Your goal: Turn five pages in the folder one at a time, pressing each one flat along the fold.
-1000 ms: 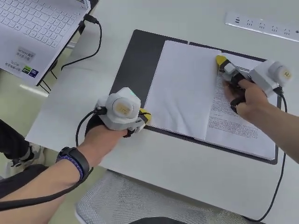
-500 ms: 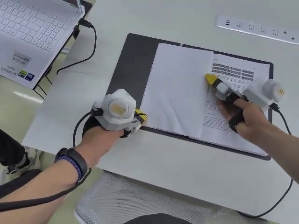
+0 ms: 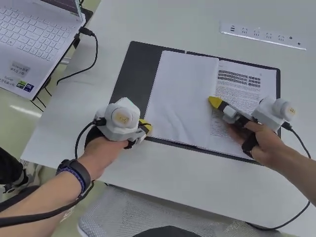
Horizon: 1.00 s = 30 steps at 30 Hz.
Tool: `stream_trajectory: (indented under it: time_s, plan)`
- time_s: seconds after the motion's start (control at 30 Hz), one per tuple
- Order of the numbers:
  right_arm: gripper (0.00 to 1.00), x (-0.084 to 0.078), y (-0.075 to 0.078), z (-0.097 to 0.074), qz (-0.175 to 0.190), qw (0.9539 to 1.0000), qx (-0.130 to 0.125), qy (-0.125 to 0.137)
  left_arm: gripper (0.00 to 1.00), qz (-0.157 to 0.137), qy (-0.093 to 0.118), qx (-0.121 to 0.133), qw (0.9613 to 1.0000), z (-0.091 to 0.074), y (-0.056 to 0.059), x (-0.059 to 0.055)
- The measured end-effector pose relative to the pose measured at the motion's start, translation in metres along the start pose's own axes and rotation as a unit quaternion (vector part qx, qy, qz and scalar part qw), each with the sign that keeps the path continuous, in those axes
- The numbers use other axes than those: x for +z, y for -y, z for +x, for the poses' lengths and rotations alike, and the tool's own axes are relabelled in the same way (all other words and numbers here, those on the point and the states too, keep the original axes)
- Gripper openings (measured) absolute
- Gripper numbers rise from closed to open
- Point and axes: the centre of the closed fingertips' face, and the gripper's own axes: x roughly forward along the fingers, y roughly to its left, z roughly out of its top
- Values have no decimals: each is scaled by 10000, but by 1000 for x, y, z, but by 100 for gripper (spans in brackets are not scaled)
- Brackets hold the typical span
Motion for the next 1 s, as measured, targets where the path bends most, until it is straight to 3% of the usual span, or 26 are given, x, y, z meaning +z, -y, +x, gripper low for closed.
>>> stream_trajectory:
  time_s: [0.73, 1.0]
  plan:
    - [0, -53, -24, -38, -71, 9990, 142, -407, 0, 48, -44, -40, 10000, 0, 1, -1]
    - [0, -68, -25, -47, -141, 9979, 155, -620, 0, 72, -43, -47, 10000, -1, 0, -1]
